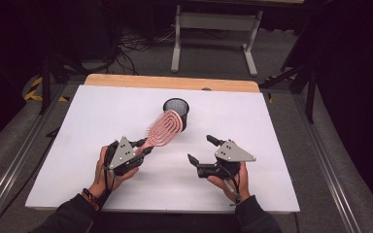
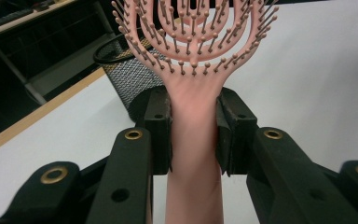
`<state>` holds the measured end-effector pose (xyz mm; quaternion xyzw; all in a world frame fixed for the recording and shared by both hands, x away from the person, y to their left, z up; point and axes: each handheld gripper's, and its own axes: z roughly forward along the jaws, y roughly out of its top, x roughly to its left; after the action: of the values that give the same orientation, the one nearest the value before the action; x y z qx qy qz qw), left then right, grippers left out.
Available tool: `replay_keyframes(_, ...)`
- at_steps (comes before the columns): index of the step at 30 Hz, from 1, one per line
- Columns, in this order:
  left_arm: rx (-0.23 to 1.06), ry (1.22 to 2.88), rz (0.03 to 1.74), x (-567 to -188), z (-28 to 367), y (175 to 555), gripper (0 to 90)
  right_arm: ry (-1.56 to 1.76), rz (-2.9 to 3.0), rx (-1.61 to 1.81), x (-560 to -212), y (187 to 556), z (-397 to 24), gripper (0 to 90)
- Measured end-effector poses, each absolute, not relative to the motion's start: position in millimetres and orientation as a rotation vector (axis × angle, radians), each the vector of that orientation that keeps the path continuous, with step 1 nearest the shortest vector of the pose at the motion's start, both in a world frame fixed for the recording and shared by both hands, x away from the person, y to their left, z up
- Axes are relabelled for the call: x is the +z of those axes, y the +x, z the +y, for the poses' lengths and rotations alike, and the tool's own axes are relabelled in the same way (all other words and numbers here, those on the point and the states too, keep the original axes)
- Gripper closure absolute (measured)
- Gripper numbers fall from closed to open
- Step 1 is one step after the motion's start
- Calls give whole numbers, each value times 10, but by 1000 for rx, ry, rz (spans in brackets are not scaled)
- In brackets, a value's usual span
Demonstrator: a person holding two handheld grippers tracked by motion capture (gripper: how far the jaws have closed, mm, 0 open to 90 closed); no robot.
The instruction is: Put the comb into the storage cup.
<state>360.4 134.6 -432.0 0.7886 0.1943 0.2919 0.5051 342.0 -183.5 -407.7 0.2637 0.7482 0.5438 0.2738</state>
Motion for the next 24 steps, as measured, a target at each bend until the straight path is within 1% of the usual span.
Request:
replay_keyframes(11, 706, 1852, 458, -4354, 1128, 3670, 696, 707, 1998, 1519, -3897, 3515, -1814, 97)
replay_keyframes(24, 704, 1830, 445, -4367, 977, 3697, 695, 704, 1975, 1555, -3744, 3577, -1661, 83)
